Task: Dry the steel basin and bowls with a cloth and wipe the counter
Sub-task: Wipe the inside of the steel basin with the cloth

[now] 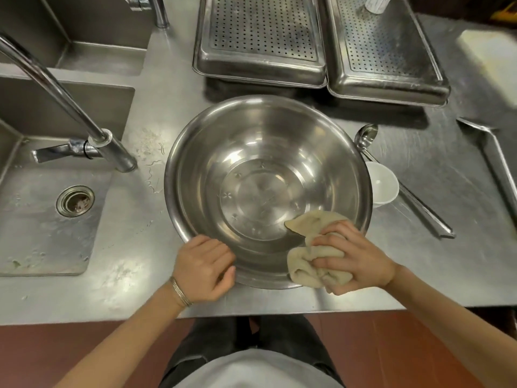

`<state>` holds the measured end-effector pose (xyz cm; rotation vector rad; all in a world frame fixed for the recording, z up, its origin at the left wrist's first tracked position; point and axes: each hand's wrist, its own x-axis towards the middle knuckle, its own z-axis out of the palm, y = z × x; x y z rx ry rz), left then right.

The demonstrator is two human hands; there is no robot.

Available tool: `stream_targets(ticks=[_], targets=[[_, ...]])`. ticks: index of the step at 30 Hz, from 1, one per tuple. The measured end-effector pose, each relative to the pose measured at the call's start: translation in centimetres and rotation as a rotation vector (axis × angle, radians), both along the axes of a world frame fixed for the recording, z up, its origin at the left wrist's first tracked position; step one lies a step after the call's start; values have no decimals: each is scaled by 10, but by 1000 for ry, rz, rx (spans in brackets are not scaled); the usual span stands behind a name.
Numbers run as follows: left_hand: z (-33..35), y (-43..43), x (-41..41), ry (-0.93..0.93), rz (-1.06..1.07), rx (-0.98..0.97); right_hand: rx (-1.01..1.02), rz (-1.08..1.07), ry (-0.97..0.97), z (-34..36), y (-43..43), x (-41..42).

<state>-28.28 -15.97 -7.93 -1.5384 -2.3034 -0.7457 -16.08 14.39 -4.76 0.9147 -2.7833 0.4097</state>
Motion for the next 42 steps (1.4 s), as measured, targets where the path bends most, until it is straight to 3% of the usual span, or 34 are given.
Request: stream_targets(ticks=[3,8,14,17,21,25,28,32,35,38,42], targets=[[-9,14,25,-3,71,60,-66,-14,40,-8,-30,0],[-2,0,-23,105,50,23,-81,53,-17,-8,-46,-3],[11,-24,-67,49,-89,-129,1,-16,-275,20,11,-13],[17,-34,-73,10,6,-169,-34,-115,-358,19,-1,-46],[15,-41,-73,-48,93,-172,-258,-335,-415,1,-49,-109],[6,-34,-69,-73,166,-143,-547,-464,-692,-38,-129,-147],[2,-35,-70,-53,175,-115,-228,-457,-778,-61,-158,-140],[0,-36,-73,-24,152,-75,10,-79,-736,-51,-103,-111],[-1,-37,-76,-29,130,-72,418,43,-631,-39,-46,-100],[-2,-34,-76,-124,120,-1,674,-275,-497,-33,-8,-106],[-4,-29,-73,-218,147,66,597,-812,-423,-53,-23,-158]])
